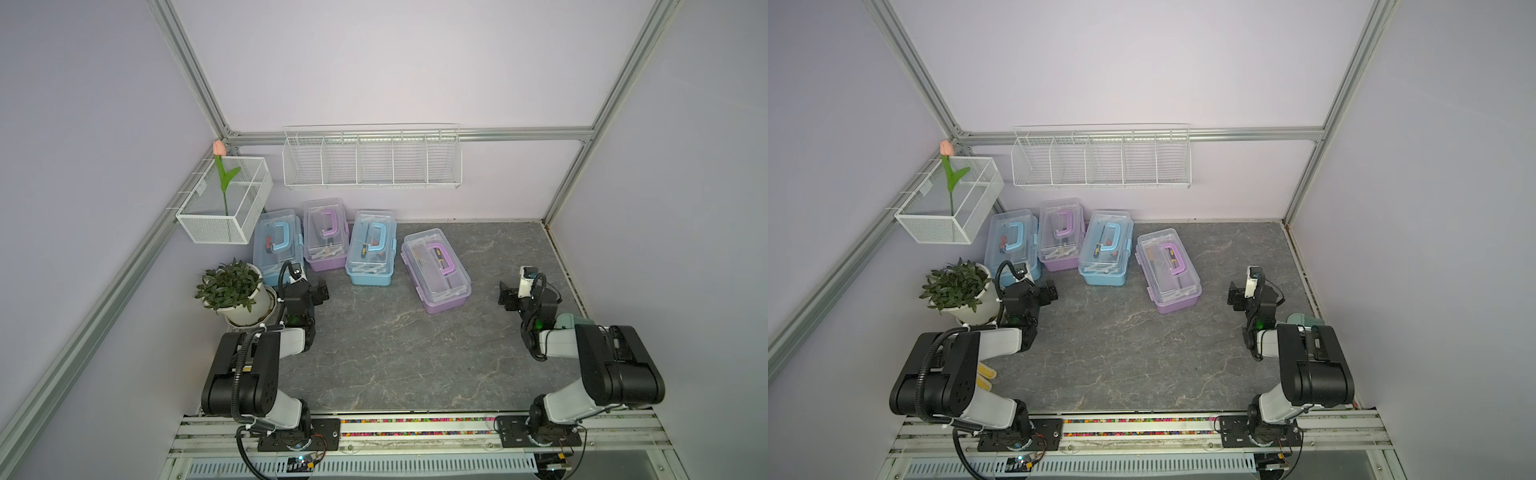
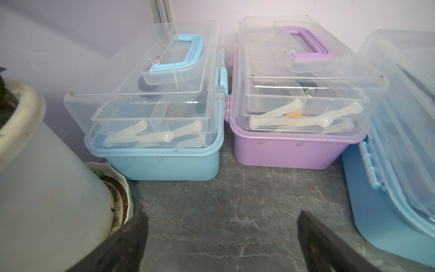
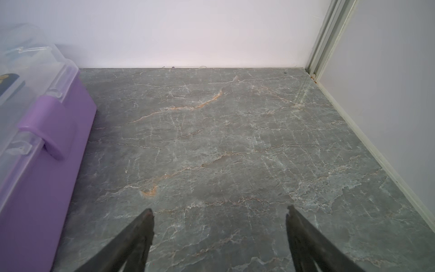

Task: Close toolboxes
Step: Reset both arms

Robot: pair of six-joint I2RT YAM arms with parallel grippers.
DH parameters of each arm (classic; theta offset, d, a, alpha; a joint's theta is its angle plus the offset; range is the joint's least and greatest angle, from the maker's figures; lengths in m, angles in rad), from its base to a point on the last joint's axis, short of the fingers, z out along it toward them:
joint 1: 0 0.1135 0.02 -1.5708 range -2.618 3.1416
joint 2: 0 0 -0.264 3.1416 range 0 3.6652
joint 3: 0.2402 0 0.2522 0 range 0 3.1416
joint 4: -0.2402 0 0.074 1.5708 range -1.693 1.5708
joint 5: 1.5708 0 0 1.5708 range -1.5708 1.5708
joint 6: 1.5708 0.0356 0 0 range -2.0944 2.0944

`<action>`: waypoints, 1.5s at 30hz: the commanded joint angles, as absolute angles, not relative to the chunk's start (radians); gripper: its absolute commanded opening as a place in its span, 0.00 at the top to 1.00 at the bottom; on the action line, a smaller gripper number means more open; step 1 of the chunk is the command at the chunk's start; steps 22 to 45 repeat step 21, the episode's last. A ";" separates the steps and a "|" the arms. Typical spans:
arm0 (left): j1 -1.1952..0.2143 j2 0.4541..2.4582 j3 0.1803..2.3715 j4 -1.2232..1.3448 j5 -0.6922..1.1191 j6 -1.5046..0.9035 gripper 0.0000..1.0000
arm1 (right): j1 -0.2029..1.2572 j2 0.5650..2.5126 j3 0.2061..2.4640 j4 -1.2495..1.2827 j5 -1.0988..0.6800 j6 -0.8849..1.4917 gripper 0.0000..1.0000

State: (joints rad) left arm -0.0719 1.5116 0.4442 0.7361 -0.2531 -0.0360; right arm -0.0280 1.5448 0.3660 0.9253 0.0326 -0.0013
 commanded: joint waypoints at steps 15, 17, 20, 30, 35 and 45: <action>-0.066 1.515 0.436 0.761 -0.246 -0.030 0.00 | -0.011 1.553 0.373 0.925 0.052 -0.035 0.11; -0.066 1.514 0.437 0.761 -0.245 -0.029 0.00 | -0.010 1.552 0.373 0.925 0.052 -0.036 0.12; -0.066 1.515 0.436 0.761 -0.245 -0.029 0.00 | -0.011 1.550 0.368 0.932 0.053 -0.035 0.12; -0.066 1.516 0.436 0.761 -0.245 -0.029 0.00 | -0.010 1.550 0.367 0.933 0.055 -0.035 0.12; -0.066 1.516 0.436 0.761 -0.245 -0.029 0.00 | -0.010 1.550 0.367 0.933 0.055 -0.035 0.12; -0.066 1.516 0.436 0.761 -0.245 -0.029 0.00 | -0.010 1.550 0.367 0.933 0.055 -0.035 0.12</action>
